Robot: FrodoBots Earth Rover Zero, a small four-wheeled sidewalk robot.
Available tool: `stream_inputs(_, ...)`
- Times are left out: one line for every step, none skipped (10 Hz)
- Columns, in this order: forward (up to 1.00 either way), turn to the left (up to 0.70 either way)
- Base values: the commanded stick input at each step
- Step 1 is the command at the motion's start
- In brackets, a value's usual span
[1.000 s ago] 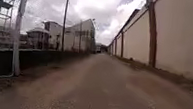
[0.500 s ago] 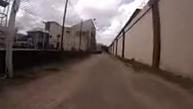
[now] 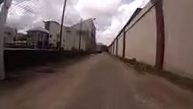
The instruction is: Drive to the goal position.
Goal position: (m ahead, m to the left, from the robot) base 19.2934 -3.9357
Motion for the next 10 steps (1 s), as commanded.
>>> stream_inputs(0.5, 0.01)
stream_inputs(0.5, 0.01)
stream_inputs(0.5, 0.01)
stream_inputs(0.5, 0.01)
stream_inputs(0.5, 0.01)
stream_inputs(0.5, 0.01)
stream_inputs(0.5, 0.01)
stream_inputs(0.5, 0.01)
stream_inputs(0.5, 0.01)
stream_inputs(0.5, 0.01)
